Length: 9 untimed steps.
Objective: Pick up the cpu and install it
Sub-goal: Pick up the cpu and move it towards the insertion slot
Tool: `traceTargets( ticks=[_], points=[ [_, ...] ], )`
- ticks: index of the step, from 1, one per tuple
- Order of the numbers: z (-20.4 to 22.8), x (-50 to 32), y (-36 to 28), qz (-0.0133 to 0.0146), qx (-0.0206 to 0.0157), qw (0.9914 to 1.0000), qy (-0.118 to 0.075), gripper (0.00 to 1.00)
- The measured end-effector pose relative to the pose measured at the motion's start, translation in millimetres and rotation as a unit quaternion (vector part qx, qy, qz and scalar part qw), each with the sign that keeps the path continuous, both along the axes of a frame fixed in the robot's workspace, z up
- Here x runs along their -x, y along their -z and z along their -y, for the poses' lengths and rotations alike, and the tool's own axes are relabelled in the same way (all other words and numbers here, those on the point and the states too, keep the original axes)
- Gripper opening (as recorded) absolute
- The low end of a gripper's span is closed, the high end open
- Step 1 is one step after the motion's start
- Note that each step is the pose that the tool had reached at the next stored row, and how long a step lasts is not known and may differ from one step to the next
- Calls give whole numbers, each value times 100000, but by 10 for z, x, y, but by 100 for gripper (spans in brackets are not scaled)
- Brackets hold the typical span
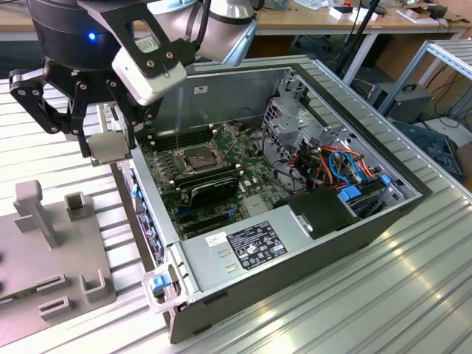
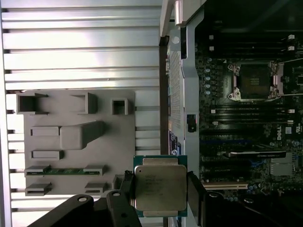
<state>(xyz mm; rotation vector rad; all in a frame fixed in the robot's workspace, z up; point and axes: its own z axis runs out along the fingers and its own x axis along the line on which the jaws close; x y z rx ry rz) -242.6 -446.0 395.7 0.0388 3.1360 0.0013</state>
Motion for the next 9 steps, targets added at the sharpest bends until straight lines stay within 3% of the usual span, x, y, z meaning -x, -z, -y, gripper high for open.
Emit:
traceTargets(
  ticks=[9],
  points=[
    [0, -152, 0, 2, -2, 100000, 0, 54]
  ],
)
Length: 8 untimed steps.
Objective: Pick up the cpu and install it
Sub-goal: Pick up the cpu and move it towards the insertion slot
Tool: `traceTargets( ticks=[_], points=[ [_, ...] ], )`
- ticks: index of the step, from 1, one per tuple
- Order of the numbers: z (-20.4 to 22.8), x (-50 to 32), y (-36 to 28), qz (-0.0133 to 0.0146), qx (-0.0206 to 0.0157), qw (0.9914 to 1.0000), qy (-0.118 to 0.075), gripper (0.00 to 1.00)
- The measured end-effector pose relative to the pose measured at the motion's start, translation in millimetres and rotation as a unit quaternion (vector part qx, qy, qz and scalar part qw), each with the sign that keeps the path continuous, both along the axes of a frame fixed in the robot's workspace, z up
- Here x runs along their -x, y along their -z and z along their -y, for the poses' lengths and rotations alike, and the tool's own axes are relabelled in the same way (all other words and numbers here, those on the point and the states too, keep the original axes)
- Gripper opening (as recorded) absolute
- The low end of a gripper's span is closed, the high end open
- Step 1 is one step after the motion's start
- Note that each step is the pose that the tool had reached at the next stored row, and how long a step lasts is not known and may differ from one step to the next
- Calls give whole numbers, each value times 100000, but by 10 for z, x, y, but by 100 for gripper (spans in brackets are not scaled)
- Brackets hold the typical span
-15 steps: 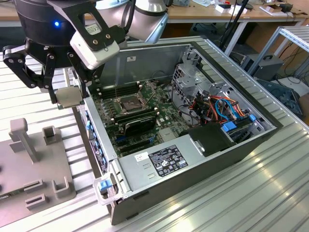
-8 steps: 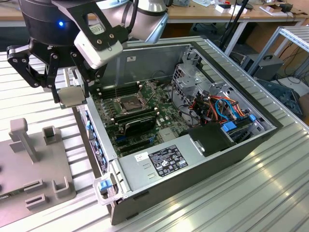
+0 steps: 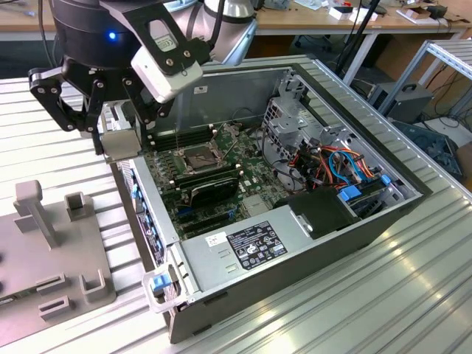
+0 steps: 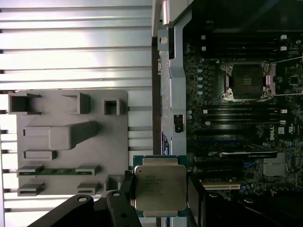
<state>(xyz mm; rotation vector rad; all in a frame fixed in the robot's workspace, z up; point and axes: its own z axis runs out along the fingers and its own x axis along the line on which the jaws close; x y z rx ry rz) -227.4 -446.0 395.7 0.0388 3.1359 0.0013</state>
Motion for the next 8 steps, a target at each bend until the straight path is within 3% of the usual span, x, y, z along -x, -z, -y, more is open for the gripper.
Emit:
traceTargets(
  ticks=[8],
  points=[
    [0, -140, 0, -2, 4, 100000, 4, 54]
  ],
)
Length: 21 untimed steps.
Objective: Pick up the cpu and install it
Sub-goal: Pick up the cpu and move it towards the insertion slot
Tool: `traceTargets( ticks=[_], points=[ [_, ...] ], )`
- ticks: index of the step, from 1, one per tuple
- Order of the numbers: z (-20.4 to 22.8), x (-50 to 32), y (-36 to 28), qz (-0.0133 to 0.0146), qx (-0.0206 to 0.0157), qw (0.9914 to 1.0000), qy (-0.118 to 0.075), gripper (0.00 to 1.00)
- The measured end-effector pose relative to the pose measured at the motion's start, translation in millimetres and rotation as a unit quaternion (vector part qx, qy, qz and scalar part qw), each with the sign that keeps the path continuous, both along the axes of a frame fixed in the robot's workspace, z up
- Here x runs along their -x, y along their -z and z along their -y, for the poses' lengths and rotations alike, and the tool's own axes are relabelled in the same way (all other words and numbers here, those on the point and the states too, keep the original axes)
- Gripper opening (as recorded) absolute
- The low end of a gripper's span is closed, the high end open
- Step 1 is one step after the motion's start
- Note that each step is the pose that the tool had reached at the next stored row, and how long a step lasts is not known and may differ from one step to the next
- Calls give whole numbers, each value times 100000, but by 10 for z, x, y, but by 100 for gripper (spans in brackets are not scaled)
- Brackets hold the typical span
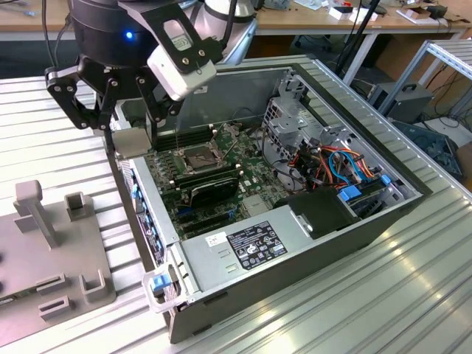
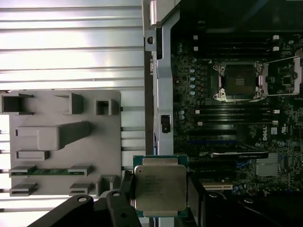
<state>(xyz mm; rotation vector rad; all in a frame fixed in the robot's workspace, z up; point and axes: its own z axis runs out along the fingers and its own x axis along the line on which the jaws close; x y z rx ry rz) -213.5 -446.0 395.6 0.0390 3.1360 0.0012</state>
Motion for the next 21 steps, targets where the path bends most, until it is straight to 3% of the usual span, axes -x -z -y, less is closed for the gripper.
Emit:
traceTargets(
  ticks=[21],
  points=[
    [0, -538, 1, 1, -5, 100000, 1, 54]
  ],
)
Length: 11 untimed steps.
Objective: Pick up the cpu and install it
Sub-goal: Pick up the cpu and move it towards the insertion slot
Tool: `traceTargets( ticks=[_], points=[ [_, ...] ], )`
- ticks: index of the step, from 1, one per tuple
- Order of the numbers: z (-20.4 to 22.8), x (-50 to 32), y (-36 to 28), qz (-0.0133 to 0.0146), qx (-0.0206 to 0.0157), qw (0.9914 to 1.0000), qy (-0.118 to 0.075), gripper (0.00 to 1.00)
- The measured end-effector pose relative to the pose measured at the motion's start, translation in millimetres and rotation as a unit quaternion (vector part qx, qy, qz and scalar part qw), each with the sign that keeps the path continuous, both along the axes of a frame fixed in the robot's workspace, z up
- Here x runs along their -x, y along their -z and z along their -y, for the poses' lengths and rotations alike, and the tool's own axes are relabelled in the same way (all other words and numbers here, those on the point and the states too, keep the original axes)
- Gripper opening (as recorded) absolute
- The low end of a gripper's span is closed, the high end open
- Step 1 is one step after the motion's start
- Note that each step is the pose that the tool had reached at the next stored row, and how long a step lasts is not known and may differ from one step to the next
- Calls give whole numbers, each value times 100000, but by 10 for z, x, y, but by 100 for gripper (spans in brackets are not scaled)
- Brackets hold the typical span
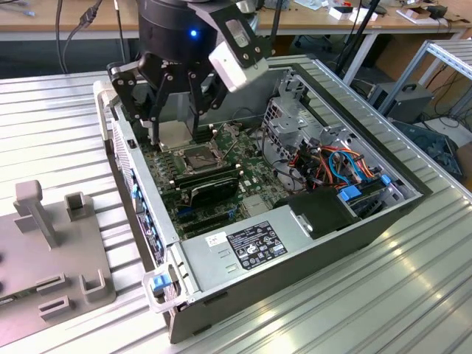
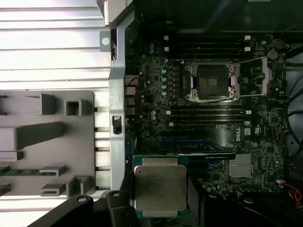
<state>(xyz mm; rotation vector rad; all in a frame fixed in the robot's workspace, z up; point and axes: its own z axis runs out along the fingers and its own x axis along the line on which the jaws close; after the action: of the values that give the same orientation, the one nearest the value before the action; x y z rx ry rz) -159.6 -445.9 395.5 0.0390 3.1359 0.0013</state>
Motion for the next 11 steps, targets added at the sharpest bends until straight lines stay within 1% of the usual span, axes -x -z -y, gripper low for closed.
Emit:
traceTargets(
  ticks=[1, 8, 11],
  points=[
    [0, -40, 0, 0, 1, 100000, 1, 54],
    [0, -200, 0, -2, 4, 100000, -1, 54],
    [-1, -246, 0, -2, 2, 100000, -8, 54]
  ],
)
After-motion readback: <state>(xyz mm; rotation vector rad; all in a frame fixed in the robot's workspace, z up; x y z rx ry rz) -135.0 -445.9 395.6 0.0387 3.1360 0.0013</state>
